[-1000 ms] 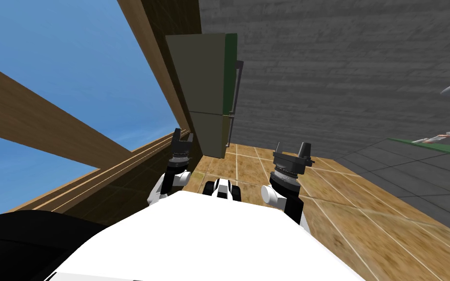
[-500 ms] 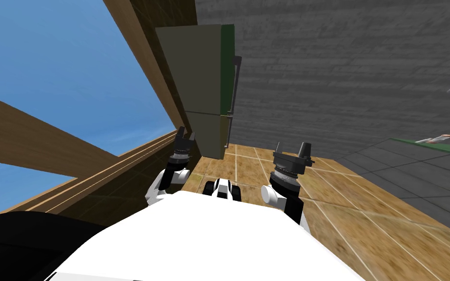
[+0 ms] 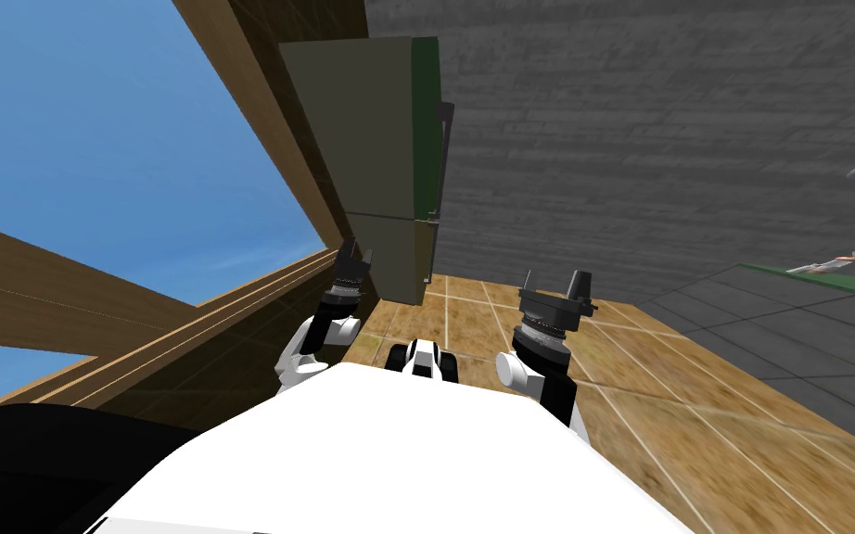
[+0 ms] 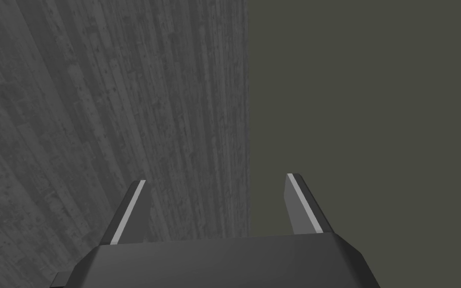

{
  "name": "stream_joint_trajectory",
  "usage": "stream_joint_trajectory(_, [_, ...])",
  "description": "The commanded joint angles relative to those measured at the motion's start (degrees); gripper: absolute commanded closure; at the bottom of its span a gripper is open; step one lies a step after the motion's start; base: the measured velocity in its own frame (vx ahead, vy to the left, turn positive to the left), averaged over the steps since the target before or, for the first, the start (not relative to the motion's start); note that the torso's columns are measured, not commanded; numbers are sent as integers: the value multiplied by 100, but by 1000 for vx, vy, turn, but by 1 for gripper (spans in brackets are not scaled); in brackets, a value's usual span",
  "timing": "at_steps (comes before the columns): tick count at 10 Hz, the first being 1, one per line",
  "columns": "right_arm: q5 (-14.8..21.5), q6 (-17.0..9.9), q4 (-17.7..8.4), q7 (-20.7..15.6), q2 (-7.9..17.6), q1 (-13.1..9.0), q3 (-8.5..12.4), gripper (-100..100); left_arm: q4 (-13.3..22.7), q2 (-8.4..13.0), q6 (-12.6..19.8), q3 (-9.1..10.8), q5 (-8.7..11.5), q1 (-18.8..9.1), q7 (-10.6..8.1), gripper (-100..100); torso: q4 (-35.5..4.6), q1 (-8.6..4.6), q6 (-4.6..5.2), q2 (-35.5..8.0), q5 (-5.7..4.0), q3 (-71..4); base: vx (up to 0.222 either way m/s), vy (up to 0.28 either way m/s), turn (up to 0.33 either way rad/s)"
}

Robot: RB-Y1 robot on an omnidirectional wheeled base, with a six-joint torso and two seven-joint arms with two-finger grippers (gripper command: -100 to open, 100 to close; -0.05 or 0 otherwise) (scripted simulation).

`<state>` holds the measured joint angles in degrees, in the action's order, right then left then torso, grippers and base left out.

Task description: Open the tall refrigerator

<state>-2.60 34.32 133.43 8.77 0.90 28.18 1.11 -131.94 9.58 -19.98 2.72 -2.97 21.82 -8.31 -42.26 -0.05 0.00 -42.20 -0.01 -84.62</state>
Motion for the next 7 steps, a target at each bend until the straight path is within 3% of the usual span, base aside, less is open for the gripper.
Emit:
stream_joint_trajectory(1, [0, 0, 0, 0, 0, 0, 0, 0, -77, 28, 424, 20, 16, -130, -3, -100, -2, 9, 0, -8, 2, 4, 83, -26, -14])
stream_joint_trajectory(6, [0, 0, 0, 0, 0, -1, 0, 0, -250, 33, 1173, 50, 45, -362, -7, -100, -4, 5, -1, -17, 1, 10, 79, -38, -12])
stream_joint_trajectory(7, [0, 0, 0, 0, 0, 0, 0, 0, -250, 33, 1193, 50, 45, -362, -7, -100, -4, 3, 0, -11, 1, 8, 67, -35, -5])
